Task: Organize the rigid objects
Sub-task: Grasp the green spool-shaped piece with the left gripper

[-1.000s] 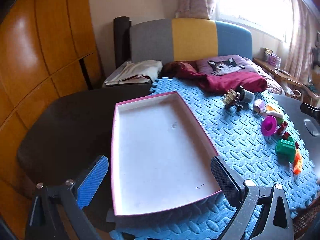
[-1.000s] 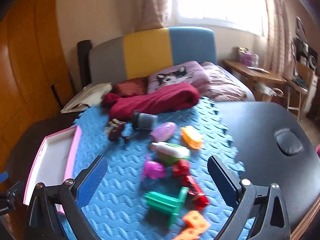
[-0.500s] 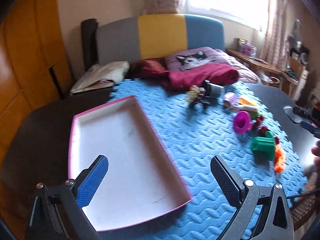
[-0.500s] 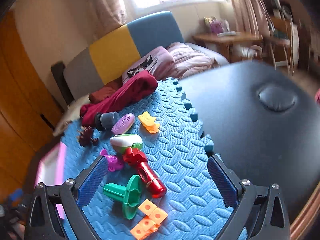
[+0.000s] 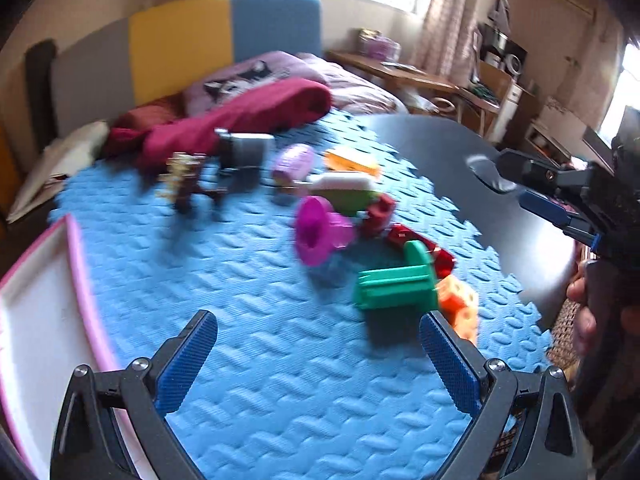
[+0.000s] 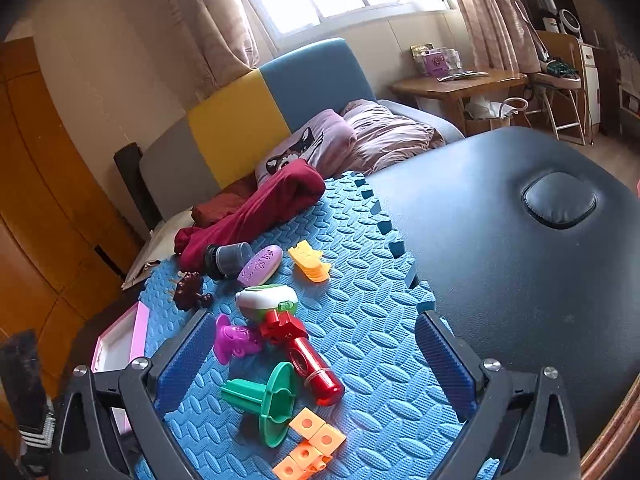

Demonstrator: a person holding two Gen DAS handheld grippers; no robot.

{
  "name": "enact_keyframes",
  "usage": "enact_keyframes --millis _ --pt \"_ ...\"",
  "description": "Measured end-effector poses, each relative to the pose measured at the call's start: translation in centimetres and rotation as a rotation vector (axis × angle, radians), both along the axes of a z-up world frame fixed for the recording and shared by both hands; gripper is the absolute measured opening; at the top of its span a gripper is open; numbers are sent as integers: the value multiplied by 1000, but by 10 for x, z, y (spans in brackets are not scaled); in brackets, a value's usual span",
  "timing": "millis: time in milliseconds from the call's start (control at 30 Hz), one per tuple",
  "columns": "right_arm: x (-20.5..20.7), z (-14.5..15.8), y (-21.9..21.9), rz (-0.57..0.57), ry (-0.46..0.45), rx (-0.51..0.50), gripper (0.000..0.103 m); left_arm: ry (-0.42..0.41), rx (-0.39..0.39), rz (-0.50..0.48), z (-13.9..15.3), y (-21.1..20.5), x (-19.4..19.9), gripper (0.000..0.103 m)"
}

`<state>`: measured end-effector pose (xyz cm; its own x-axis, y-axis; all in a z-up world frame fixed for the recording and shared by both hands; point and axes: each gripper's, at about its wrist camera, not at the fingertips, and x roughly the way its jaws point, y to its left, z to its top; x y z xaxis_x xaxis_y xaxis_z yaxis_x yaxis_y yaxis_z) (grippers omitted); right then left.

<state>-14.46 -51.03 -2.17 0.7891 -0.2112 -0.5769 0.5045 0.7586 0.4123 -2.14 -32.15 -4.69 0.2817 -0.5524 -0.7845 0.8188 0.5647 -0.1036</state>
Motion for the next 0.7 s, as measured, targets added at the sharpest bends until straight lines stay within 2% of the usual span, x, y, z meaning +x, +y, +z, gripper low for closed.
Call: enact_keyframes --millis 233,367,400,433,467,500,633,700 --pt "-1 -1 -1 2 -12 14 102 49 47 -54 -24 -54 -5 102" --pt "-2 -2 -4 -6 -18 28 102 91 68 -56 -37 -70 1 100" --pt "-2 -2 -4 -8 -18 32 102 101 69 -57 -40 -72 2 95" --pt "-2 -3 -5 -9 -17 35 102 134 72 -62 -45 -75 5 79" --pt "-2 -3 -5 -9 -17 37 102 167 70 -67 -48 -76 7 70" --pt "-2 -4 -6 -10 -14 40 102 156 62 -57 -48 -74 8 64" --pt "3 -5 -4 -4 15 31 102 156 12 -36 -42 -56 11 59" --pt "7 -6 -2 7 46 19 101 143 16 -17 -41 -47 12 59"
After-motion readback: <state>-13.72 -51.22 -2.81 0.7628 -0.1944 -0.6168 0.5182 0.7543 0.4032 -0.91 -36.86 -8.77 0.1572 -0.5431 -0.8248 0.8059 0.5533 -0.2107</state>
